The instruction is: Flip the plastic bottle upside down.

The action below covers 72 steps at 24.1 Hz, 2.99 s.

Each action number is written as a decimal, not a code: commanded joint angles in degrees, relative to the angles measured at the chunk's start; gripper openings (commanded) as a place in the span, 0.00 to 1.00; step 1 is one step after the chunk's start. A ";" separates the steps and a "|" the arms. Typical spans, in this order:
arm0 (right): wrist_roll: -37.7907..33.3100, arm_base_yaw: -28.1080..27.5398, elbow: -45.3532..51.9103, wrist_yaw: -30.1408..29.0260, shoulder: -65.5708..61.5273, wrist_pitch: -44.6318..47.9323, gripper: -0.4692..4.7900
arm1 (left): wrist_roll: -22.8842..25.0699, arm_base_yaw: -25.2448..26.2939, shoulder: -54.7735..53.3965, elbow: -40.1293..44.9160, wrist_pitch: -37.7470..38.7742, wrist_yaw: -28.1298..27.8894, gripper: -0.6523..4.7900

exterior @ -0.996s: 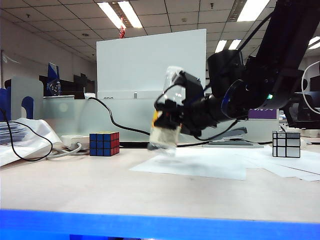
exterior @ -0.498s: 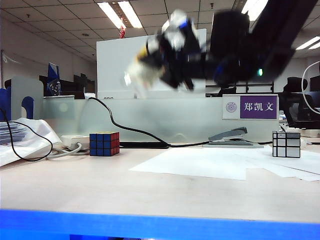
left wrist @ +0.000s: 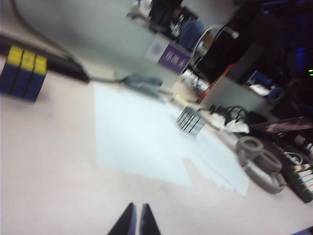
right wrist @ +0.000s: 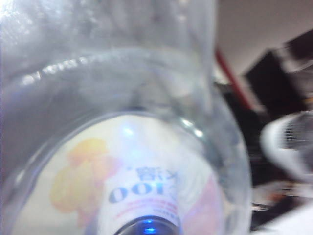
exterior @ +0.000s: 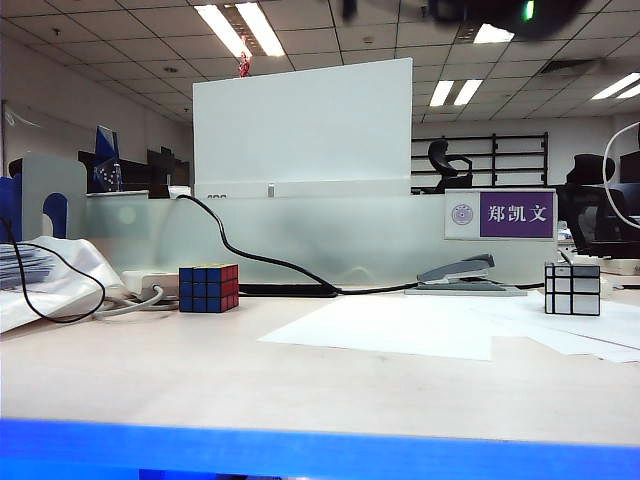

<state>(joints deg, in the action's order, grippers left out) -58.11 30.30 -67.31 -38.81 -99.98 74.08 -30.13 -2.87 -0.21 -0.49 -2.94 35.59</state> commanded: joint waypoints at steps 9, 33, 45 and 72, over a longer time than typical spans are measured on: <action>-29.33 6.84 -0.15 1.25 7.39 7.13 0.08 | -13.92 -0.04 0.09 -0.22 -29.20 3.04 0.17; -22.27 26.12 -0.15 8.09 8.55 2.05 0.08 | -35.06 -0.04 -0.26 -17.42 -37.33 1.36 1.00; -13.27 30.86 -0.17 10.64 8.52 -5.46 0.08 | -32.85 -0.07 -4.50 -17.42 -36.79 1.79 1.00; -2.36 34.71 -5.88 12.87 4.13 -14.38 0.08 | -34.80 -3.82 -4.55 -17.46 -39.74 0.02 1.00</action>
<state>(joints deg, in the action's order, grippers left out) -61.65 65.01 -72.75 -25.65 -96.14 59.96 -65.19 -6.76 -4.67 -17.69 -41.78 35.97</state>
